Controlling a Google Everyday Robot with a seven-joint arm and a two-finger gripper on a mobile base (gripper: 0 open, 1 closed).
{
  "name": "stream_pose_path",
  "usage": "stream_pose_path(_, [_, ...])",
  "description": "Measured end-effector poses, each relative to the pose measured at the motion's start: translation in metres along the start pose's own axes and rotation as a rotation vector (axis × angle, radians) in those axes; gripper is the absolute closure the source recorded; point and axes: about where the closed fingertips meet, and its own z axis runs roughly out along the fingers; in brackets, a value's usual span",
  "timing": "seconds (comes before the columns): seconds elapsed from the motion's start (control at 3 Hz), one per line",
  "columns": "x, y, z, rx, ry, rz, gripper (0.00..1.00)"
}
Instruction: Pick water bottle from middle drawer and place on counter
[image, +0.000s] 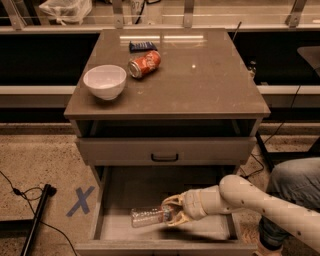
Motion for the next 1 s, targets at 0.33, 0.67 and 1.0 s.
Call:
stream_pose_path(0.33, [-0.032,0.004,-0.041,0.008,0.024,-0.025,1.0])
stream_pose_path(0.67, [-0.065,-0.007,-0.086,-0.014,0.018,-0.076,1.0])
stream_pose_path(1.0, [-0.107,-0.012,-0.127,-0.044,0.045,-0.128,1.0])
